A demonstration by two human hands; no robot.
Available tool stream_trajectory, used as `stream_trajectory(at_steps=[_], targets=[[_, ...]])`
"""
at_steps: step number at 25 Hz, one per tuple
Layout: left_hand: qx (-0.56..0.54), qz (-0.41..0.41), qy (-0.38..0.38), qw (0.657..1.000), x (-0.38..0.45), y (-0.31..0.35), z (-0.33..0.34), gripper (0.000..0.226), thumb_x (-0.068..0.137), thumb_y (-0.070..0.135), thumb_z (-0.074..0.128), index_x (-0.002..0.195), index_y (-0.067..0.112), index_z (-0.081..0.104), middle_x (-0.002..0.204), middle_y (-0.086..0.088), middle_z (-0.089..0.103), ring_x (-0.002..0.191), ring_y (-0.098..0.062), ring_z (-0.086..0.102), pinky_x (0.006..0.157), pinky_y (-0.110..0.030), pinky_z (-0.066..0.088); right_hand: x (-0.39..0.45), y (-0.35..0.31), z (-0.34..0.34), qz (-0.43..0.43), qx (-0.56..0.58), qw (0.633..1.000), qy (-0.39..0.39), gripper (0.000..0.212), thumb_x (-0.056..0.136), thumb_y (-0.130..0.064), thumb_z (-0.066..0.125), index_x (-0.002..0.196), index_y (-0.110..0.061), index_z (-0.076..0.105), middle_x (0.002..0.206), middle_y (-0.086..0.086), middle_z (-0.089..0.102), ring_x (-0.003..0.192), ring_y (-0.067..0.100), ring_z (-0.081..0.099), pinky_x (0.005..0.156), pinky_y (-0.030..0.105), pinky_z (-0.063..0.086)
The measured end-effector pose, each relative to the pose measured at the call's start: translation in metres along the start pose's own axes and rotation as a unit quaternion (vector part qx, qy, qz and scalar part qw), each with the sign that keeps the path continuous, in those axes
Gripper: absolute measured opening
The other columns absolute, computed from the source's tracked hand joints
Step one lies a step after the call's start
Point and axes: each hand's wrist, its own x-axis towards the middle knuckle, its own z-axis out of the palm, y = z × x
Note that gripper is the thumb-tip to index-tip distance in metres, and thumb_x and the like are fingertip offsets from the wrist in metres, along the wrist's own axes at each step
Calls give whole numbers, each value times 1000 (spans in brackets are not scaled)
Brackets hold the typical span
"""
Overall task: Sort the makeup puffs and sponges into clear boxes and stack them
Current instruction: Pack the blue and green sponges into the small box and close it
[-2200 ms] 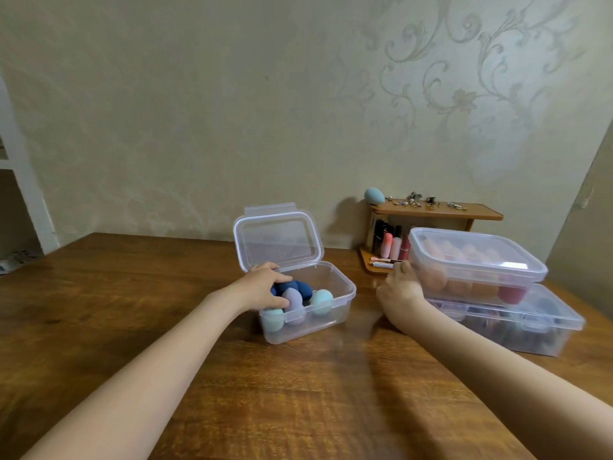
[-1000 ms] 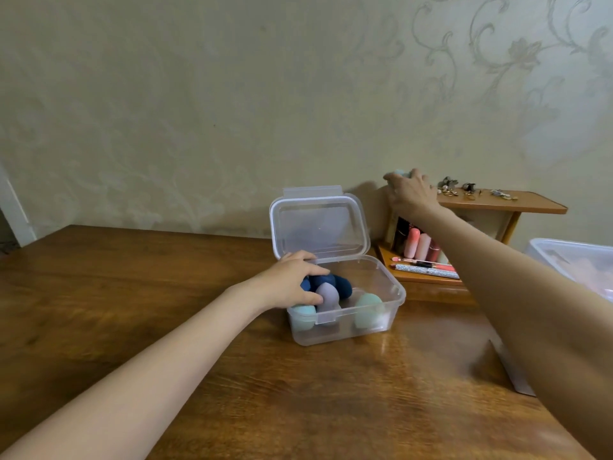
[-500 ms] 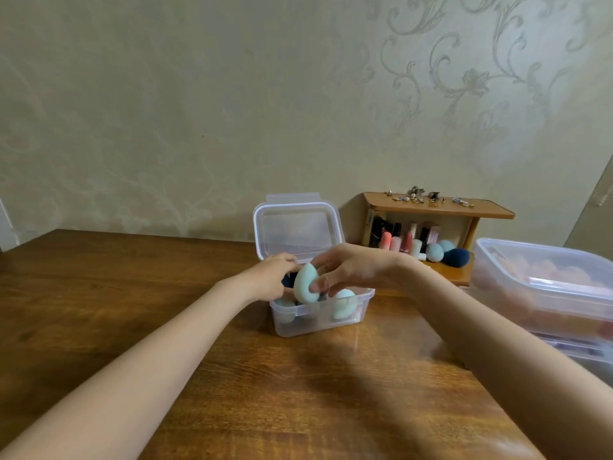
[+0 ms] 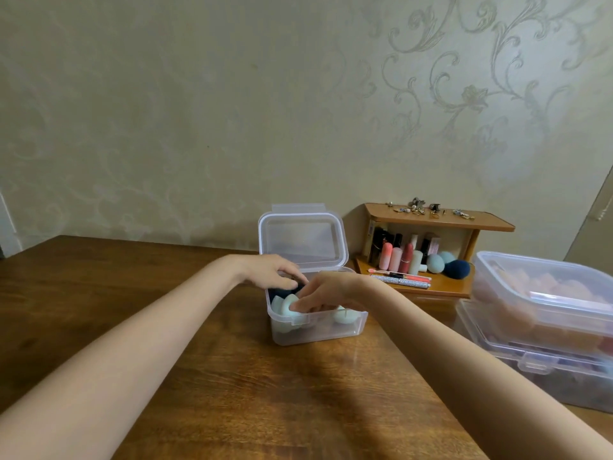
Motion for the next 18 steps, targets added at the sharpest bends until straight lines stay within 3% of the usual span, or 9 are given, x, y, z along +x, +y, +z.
stream_trajectory(at_steps=[4,6,8,12,15,18], targets=[[44,-17,-44,998,4,-1,-4,46,87,5,55,132,15,51,148,-4,34,137,-21,30,109,-26,28,8,-6,9,-28,-106,993,41,37,89,-31,59,116,-6,64,96,6,57,88,15,50,75,19,42],[97,-10,-46,994,7,-2,-1,49,83,7,62,130,14,50,143,-5,36,133,-24,35,109,-31,34,11,-6,11,-42,-137,988,56,37,90,-30,58,116,-6,64,100,13,59,89,14,50,78,19,42],[119,-5,-27,993,11,-4,3,52,79,6,67,127,15,48,138,-4,40,126,-24,41,105,-36,42,10,-3,10,-52,-144,987,55,35,90,-29,58,113,-5,65,107,15,62,89,14,50,84,22,43],[156,-10,74,985,16,-5,20,55,80,-3,62,129,17,49,140,-4,37,125,-25,41,102,-37,44,11,-4,6,-33,-111,993,26,12,87,-26,62,87,-15,64,82,-2,57,80,11,52,77,20,44],[90,-44,135,986,16,-6,27,53,84,-5,56,131,18,46,135,-5,38,120,-27,44,97,-33,41,18,-18,16,-64,-228,968,79,24,91,-24,56,104,-5,63,75,-1,55,85,15,49,79,19,41],[46,-51,139,988,15,-11,25,52,85,0,57,131,20,44,133,-7,41,114,-28,48,92,-31,41,26,-24,29,-87,-271,952,114,33,93,-22,53,118,-1,59,108,12,64,96,20,50,89,23,38]])
